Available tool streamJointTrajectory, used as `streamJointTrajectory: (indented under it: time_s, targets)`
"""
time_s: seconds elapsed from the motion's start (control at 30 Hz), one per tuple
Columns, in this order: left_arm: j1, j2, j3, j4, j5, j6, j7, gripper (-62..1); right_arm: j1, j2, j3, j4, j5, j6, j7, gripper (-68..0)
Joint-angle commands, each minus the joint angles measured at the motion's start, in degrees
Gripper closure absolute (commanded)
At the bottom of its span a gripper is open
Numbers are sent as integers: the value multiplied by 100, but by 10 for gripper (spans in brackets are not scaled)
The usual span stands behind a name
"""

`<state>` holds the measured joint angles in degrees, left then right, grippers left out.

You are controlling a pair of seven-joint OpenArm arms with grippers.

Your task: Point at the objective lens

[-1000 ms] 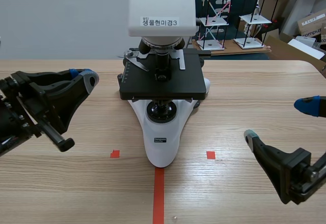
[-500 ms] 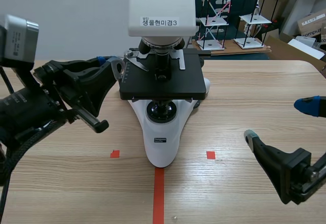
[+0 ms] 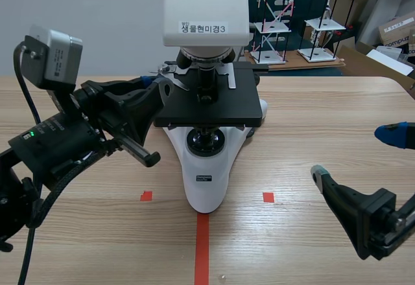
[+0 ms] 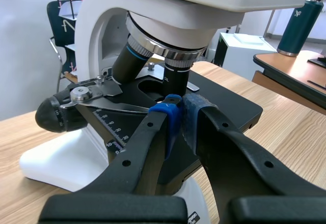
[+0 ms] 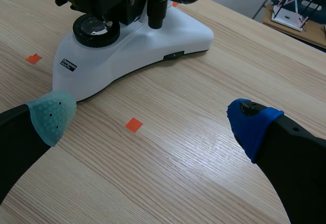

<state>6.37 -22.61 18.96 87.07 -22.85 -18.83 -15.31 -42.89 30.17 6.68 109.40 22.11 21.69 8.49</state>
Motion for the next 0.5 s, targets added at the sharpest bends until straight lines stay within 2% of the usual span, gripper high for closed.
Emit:
streamJointTrajectory:
  time_s: [0.0, 0.33, 0.47]
  targets:
    - [-70, 92, 46, 72, 74, 31, -111, -25, 2, 61, 44, 79, 44, -20, 63, -679]
    - [-212, 214, 256, 72, 282, 289, 11, -25, 2, 63, 44, 79, 44, -20, 63, -679]
    - [-232, 247, 258, 72, 297, 291, 7, -25, 2, 61, 44, 79, 42, -20, 63, -679]
